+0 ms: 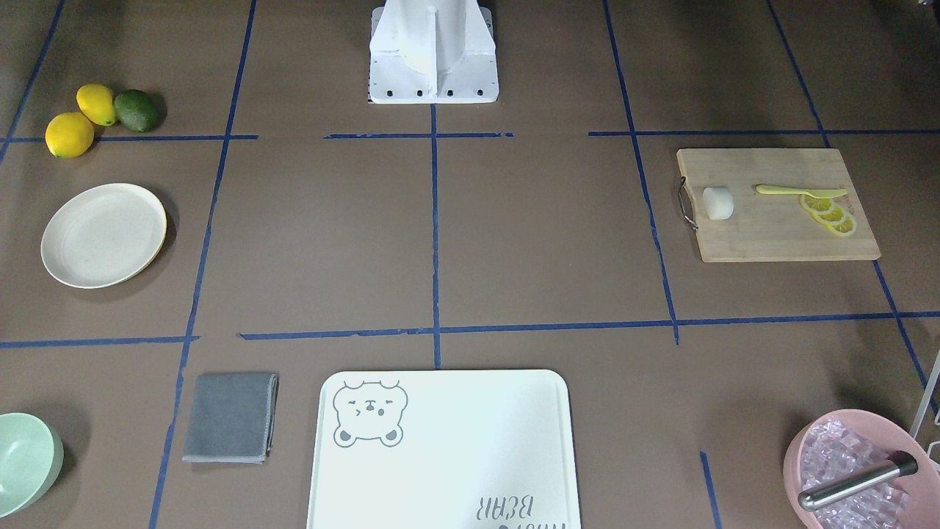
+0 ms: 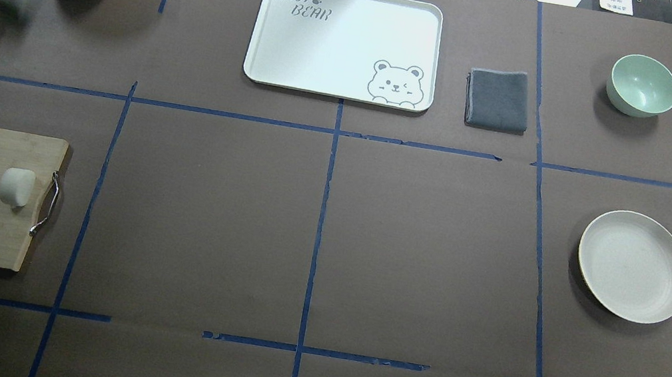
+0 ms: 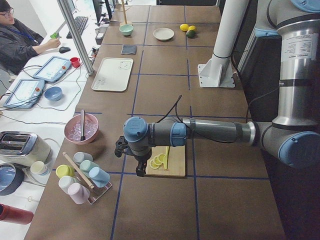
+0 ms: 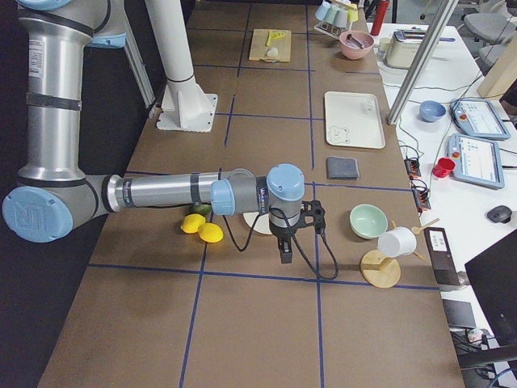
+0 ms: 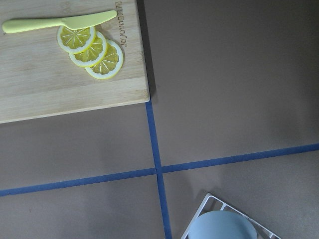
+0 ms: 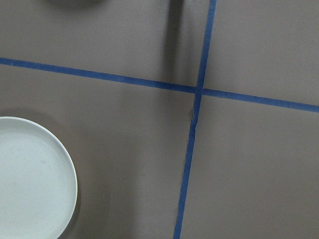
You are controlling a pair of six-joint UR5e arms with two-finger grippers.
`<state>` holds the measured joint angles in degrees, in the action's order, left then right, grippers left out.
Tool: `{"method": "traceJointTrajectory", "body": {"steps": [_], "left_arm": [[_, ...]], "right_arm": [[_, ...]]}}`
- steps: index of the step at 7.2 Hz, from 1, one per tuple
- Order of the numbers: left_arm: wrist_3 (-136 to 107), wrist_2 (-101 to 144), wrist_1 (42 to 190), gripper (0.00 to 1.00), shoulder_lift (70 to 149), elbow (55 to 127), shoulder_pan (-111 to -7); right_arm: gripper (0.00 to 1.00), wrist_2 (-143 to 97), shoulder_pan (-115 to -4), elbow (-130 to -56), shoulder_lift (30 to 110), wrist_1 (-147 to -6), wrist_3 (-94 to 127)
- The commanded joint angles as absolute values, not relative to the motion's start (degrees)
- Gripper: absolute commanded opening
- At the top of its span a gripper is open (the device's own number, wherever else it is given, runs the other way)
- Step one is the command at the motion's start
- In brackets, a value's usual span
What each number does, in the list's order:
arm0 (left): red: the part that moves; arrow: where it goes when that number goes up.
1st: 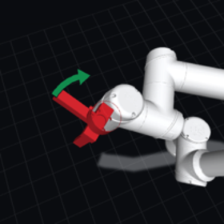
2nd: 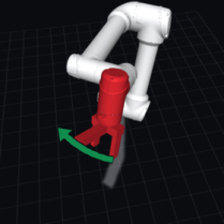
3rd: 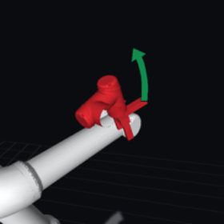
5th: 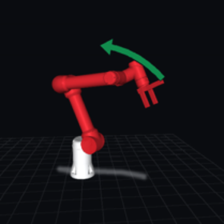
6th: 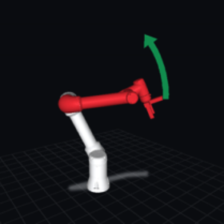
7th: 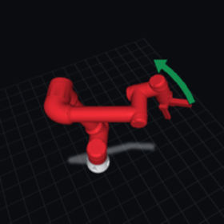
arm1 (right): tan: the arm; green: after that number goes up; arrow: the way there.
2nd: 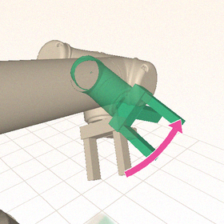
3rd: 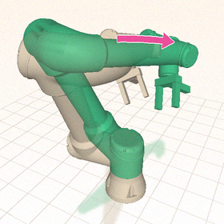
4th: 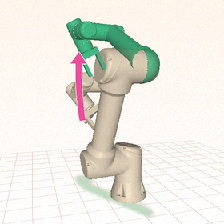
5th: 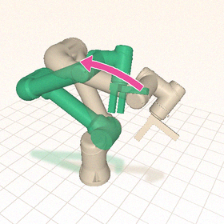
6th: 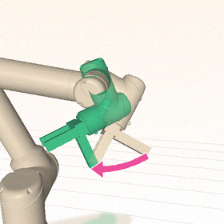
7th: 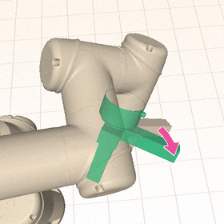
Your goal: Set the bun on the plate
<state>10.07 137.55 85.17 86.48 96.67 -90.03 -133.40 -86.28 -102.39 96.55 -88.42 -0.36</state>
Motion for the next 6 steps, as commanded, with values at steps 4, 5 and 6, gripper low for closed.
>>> {"method": "traceJointTrajectory", "body": {"steps": [4,5,6], "left_arm": [[9.93,137.55,85.17,1.0,87.1,96.42,-90.0],[9.84,137.64,85.25,1.0,87.1,96.59,-90.0],[9.93,137.64,85.25,1.0,87.1,96.59,-90.0]], "right_arm": [[1.0,-133.33,-79.22,-102.22,96.24,-83.53,4.52],[1.0,-133.16,-75.27,-101.69,96.94,-74.88,14.23],[1.0,-132.89,-71.58,-99.78,98.51,-65.66,22.16]]}}
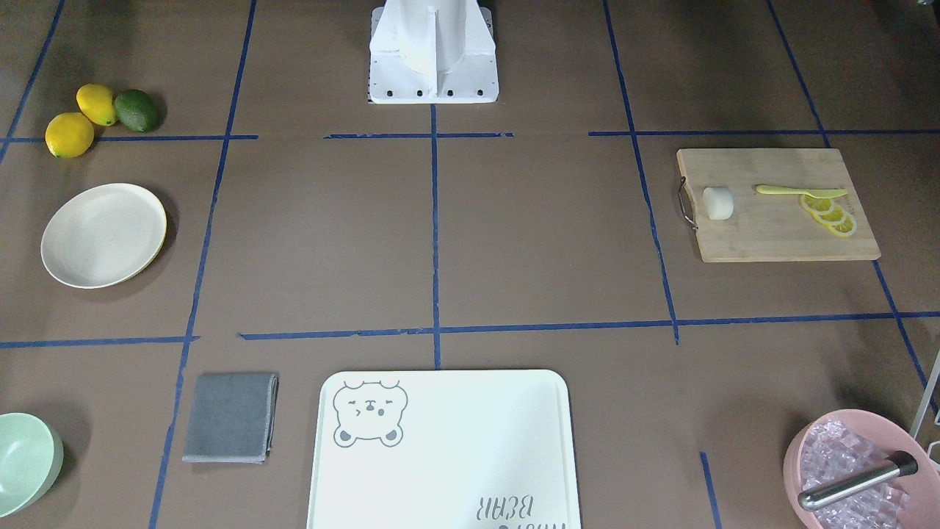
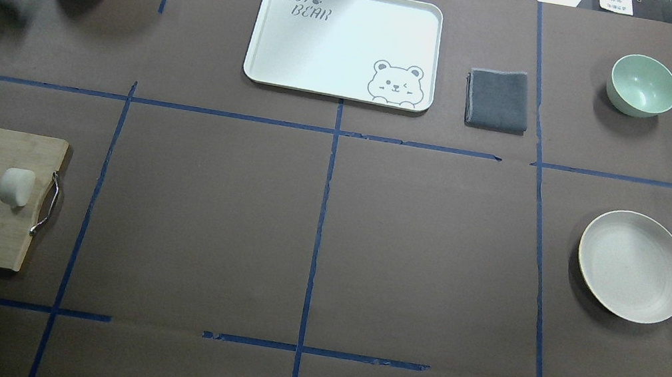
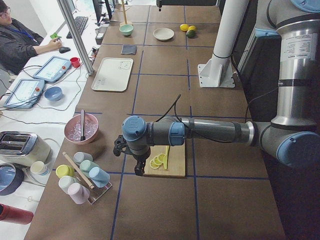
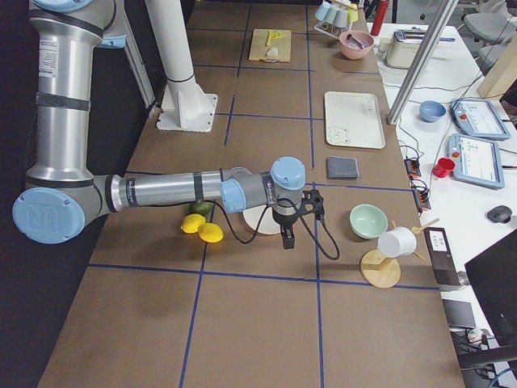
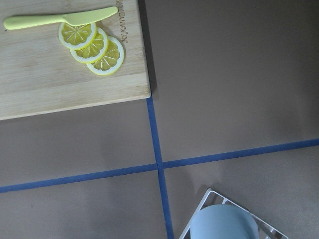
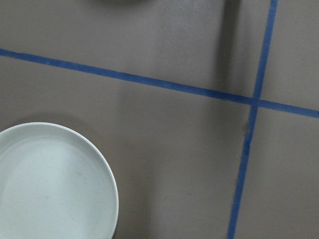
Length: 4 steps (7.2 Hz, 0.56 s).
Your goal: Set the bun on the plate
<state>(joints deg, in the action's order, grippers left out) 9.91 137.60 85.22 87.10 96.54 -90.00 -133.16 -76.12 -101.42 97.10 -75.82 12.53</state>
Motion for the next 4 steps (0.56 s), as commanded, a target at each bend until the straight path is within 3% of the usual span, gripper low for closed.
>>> {"method": "traceJointTrajectory", "body": {"steps": [1,4], "left_arm": [[9.84,137.64,85.25,1.0,87.1,96.59,-90.0],[9.84,137.72,85.25,1.0,87.1,96.59,-90.0]], "right_arm": [[1.0,-131.93,-67.71,-95.93,98.87,-55.56,29.98],[0.98,-126.75,-58.9,-88.16,98.96,-39.13,43.31]]}}
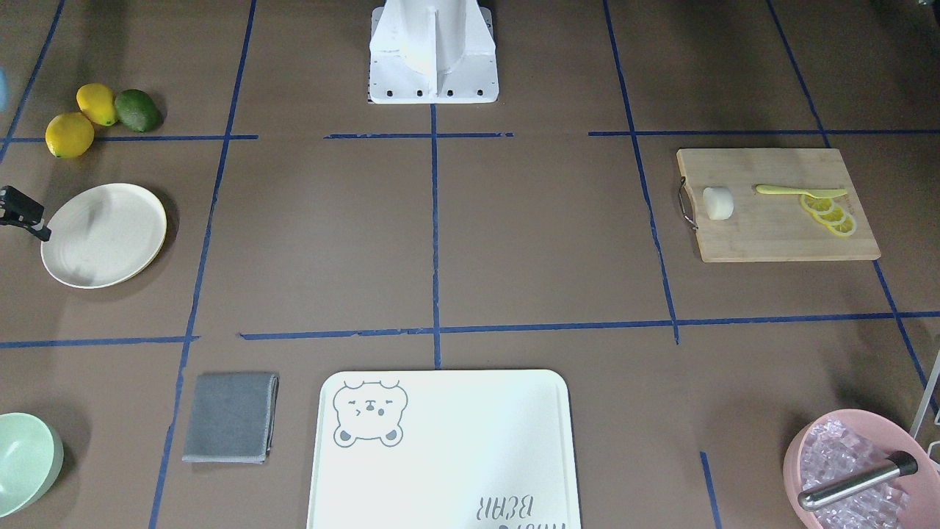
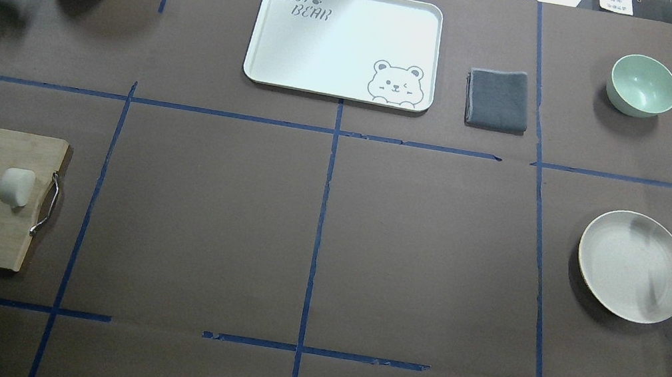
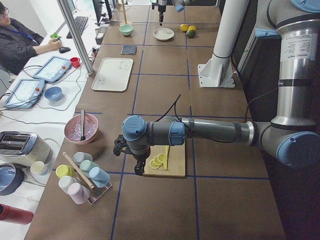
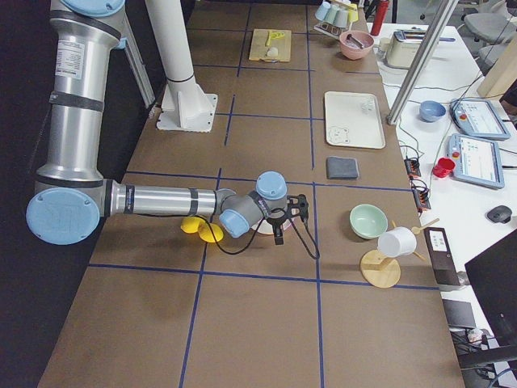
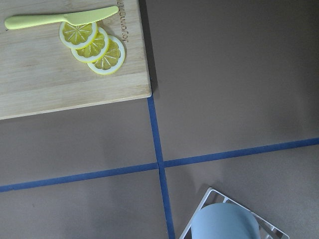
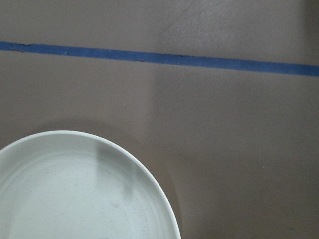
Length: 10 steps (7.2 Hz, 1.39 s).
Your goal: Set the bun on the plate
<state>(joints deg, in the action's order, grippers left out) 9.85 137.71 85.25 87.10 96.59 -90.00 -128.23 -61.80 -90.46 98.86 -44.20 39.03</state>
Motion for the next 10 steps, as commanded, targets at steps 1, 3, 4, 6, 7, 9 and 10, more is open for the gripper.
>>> {"method": "traceJointTrajectory", "body": {"steps": [1,3,4,6,7,9,10], "left_arm": [[9.84,137.72,85.25,1.0,87.1,96.59,-90.0],[9.84,137.72,85.25,1.0,87.1,96.59,-90.0],[9.84,137.72,85.25,1.0,87.1,96.59,-90.0],[9.84,137.81,85.25,1.0,87.01,96.59,-90.0],[9.84,137.81,85.25,1.0,87.01,96.59,-90.0],[9.84,137.81,85.25,1.0,87.01,96.59,-90.0],[9.84,137.81,85.34,1.0,87.01,96.59,-90.0]], "right_arm": [[0.96,-126.48,-57.84,-87.98,99.75,-39.11,43.33],[0.09,-126.56,-57.57,-87.72,100.19,-39.11,43.07],[0.0,-126.74,-57.66,-87.71,100.2,-39.11,42.72],[0.0,-127.0,-57.66,-87.89,100.2,-39.11,42.71],[0.0,-127.61,-57.66,-88.33,100.02,-39.11,43.06],[0.0,-131.03,-57.57,-89.12,96.27,-39.37,43.5],[0.0,-133.22,-57.57,-89.12,93.02,-39.2,46.73]]}}
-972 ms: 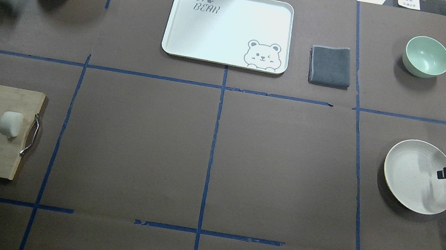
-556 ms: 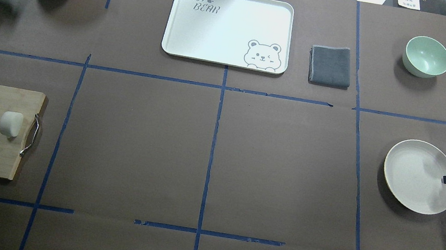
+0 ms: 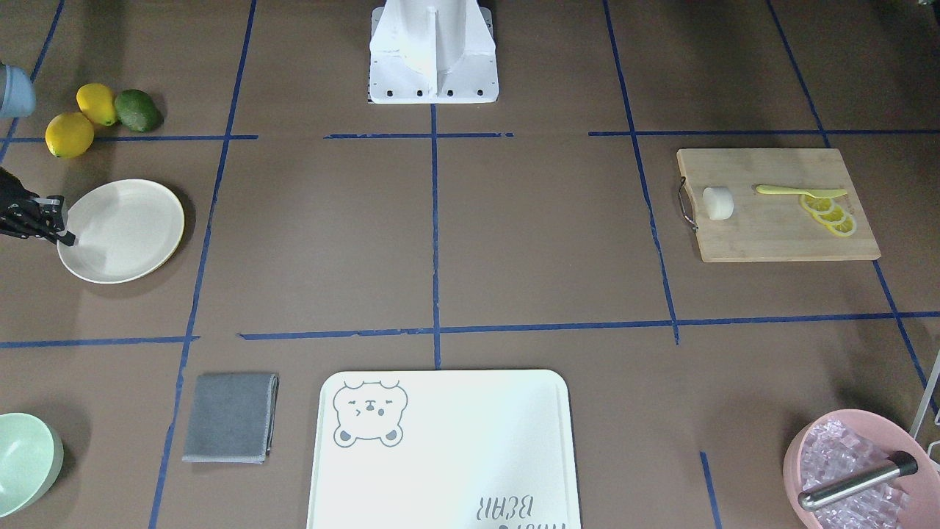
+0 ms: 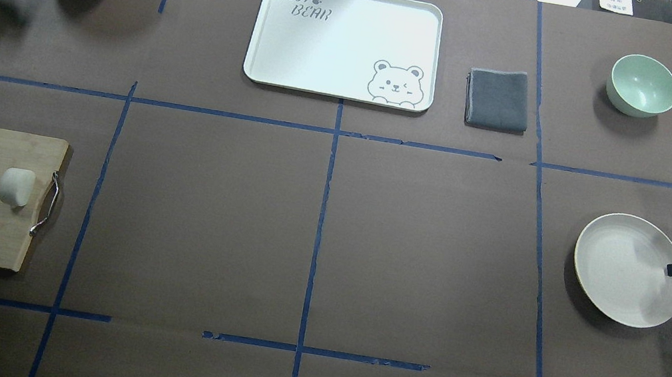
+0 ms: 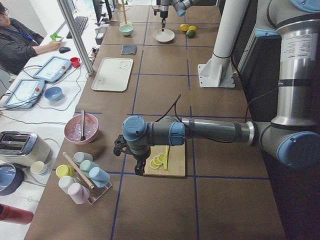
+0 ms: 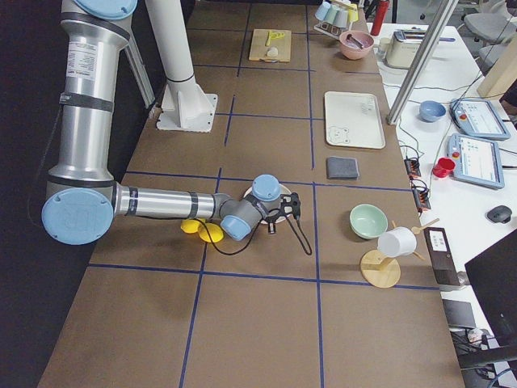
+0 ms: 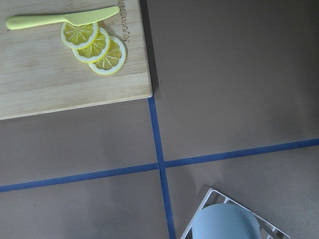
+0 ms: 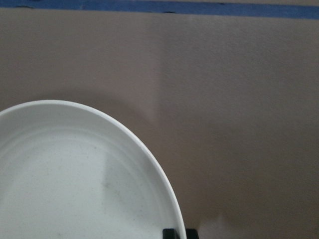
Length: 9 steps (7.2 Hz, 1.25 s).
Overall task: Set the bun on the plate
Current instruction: 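Reach the right gripper to the rim of the white plate and grip it, then slide the white plate with the right gripper toward the table centre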
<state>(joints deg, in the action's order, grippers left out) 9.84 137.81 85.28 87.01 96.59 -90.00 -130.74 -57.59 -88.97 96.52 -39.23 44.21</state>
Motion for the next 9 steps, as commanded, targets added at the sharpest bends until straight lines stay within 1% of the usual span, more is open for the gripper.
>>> {"method": "traceJointTrajectory", "body": {"steps": [1,3,5,7,9], "left_arm": [[9.84,137.81,85.34,1.0,87.01,96.59,-90.0],[9.76,137.81,85.43,1.0,87.01,96.59,-90.0],[9.67,137.99,85.34,1.0,86.92,96.59,-89.91],[9.67,138.08,85.25,1.0,86.84,96.59,-89.91],[9.67,138.08,85.25,1.0,86.75,96.59,-89.91]], "right_arm": [[0.0,-133.94,-57.57,-89.12,88.46,-39.11,52.85],[0.0,-132.99,-52.77,-88.95,78.37,-39.55,66.11],[0.0,-125.82,-45.13,-88.86,70.7,-39.64,75.28],[0.0,-114.57,-35.9,-88.42,66.02,-39.99,81.02],[0.0,-108.65,-31.13,-88.51,61.72,-47.33,83.14]]}}
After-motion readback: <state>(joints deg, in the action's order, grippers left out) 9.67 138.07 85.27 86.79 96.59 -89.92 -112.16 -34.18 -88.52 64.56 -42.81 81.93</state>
